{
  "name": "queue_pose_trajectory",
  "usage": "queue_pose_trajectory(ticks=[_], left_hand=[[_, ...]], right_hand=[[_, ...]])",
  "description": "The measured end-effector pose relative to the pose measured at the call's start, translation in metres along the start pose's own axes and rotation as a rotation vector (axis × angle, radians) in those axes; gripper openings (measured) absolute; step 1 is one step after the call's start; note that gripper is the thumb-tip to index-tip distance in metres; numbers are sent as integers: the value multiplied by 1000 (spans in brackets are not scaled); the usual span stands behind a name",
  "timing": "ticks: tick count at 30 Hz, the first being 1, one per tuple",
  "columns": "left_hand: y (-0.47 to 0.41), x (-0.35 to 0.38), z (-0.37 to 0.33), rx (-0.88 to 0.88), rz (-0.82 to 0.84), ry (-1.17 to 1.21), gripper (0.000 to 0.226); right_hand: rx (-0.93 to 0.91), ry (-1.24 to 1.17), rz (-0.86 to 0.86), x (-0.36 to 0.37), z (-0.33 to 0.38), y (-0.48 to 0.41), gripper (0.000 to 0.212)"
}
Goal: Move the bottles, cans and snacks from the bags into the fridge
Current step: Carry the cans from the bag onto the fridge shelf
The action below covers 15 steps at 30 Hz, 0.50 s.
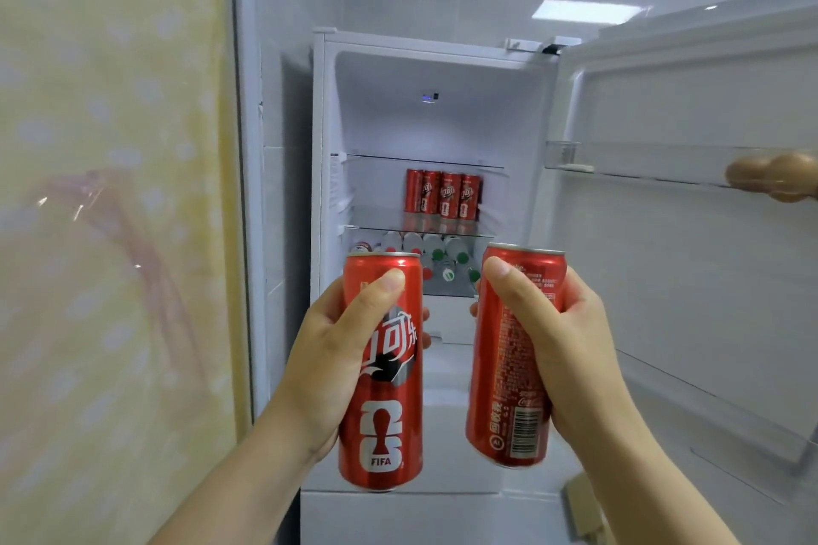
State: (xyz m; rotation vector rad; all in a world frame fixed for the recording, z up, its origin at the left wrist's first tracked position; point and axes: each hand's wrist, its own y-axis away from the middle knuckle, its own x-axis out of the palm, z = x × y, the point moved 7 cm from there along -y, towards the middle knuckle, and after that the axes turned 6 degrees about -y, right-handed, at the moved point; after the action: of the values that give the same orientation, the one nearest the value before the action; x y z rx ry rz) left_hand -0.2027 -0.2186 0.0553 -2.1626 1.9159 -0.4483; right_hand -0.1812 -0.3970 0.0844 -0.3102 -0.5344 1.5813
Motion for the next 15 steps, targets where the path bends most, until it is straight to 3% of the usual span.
queue_pose_trajectory(ticks=[15], left_hand=[[-154,20,55,14,-79,-86,41]], right_hand=[[-33,-51,12,-18,-93,-158,29]])
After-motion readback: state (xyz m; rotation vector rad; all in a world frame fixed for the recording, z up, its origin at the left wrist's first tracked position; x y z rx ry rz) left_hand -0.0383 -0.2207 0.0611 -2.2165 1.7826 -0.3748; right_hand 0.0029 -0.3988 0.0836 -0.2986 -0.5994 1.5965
